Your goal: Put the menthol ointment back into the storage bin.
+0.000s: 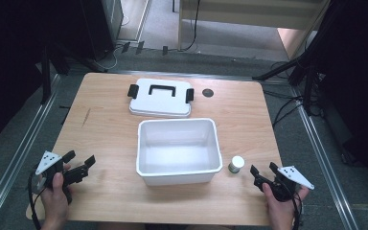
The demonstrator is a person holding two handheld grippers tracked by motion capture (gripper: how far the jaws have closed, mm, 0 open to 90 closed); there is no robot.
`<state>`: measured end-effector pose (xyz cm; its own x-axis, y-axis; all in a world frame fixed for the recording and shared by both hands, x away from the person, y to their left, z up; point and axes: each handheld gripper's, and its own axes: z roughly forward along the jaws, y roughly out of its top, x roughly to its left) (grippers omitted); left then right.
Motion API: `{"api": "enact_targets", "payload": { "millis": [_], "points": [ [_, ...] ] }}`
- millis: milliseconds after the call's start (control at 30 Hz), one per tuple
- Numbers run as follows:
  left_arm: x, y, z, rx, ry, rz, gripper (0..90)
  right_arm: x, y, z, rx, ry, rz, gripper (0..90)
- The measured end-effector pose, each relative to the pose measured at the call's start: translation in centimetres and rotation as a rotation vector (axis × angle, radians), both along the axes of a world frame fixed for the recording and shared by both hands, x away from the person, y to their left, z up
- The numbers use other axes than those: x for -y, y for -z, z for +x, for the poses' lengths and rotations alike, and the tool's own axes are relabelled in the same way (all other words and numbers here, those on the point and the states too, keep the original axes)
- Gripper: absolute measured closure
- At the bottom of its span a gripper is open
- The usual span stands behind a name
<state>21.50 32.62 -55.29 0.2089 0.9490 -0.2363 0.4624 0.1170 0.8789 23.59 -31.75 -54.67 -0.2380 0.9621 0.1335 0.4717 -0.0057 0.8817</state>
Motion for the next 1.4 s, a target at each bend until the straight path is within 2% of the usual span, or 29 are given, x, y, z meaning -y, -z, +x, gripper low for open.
{"api": "enact_targets", "payload": {
  "millis": [100,133,233,333,367,433,467,567,600,733,767,867,933,967,1033,1067,1100,1233,1267,1300,1400],
  "points": [
    [0.0,0.0,0.0,-0.003,0.000,0.006,14.3,-0.2,0.0,0.0,-0.009,-0.003,-0.010,22.3],
    [0.1,0.0,0.0,-0.004,0.003,0.010,14.3,-0.4,-0.1,0.1,-0.037,-0.016,-0.010,22.4],
    [0.1,0.0,0.1,-0.007,0.004,0.012,14.3,-0.6,-0.3,0.3,-0.052,-0.035,-0.029,22.5],
    [0.0,0.0,0.1,-0.008,0.003,0.010,14.3,-1.1,-1.0,0.8,-0.103,-0.073,-0.070,22.7],
    [0.0,0.0,0.1,-0.008,0.003,0.009,14.3,-1.4,-1.6,1.1,-0.135,-0.083,-0.099,23.0],
    [0.0,0.0,0.1,-0.009,0.003,0.009,14.3,-1.5,-1.8,1.1,-0.142,-0.088,-0.107,23.0],
    [0.0,0.0,0.1,-0.011,0.004,0.010,14.3,-1.9,-2.7,1.4,-0.178,-0.108,-0.131,23.5],
    [0.0,0.0,0.1,-0.013,0.003,0.010,14.3,-2.2,-3.3,1.7,-0.204,-0.127,-0.162,23.6],
    [0.0,0.0,0.1,-0.014,0.002,0.010,14.3,-2.4,-3.9,2.0,-0.235,-0.147,-0.182,23.9],
    [0.0,0.0,0.1,-0.013,0.003,0.006,14.3,-3.2,-5.2,2.6,-0.309,-0.193,-0.254,23.9],
    [0.0,0.0,0.1,-0.014,0.003,0.006,14.3,-3.6,-5.9,3.0,-0.361,-0.221,-0.303,23.8],
    [0.0,0.0,0.1,-0.015,0.005,0.005,14.3,-3.9,-6.8,3.4,-0.425,-0.253,-0.343,23.7],
    [0.0,0.0,0.1,-0.015,0.005,0.004,14.3,-3.9,-7.0,3.6,-0.443,-0.268,-0.360,23.7],
    [0.0,0.0,0.1,-0.015,0.005,0.004,14.3,-4.2,-7.5,3.9,-0.488,-0.286,-0.379,23.7],
    [0.0,0.0,0.1,-0.014,0.004,0.003,14.4,-4.5,-7.8,4.1,-0.520,-0.307,-0.399,23.8],
    [0.0,0.0,0.1,-0.015,0.004,0.003,14.4,-4.5,-7.8,4.1,-0.520,-0.307,-0.399,23.8],
    [0.0,0.0,0.1,-0.013,0.005,0.001,14.3,-4.8,-8.2,4.3,-0.559,-0.332,-0.418,23.7],
    [0.0,0.0,0.1,-0.014,0.005,0.002,14.3,-5.6,-8.9,4.9,-0.617,-0.364,-0.440,23.8],
    [0.0,0.0,0.1,-0.014,0.005,0.002,14.3,-5.6,-8.9,4.9,-0.617,-0.364,-0.440,23.8],
    [0.0,0.0,0.1,-0.014,0.005,0.002,14.4,-6.1,-9.1,5.3,-0.662,-0.386,-0.461,23.8],
    [0.0,0.0,0.2,-0.016,0.006,0.001,14.4,-6.7,-9.2,5.6,-0.682,-0.398,-0.480,23.8]
  ]
}}
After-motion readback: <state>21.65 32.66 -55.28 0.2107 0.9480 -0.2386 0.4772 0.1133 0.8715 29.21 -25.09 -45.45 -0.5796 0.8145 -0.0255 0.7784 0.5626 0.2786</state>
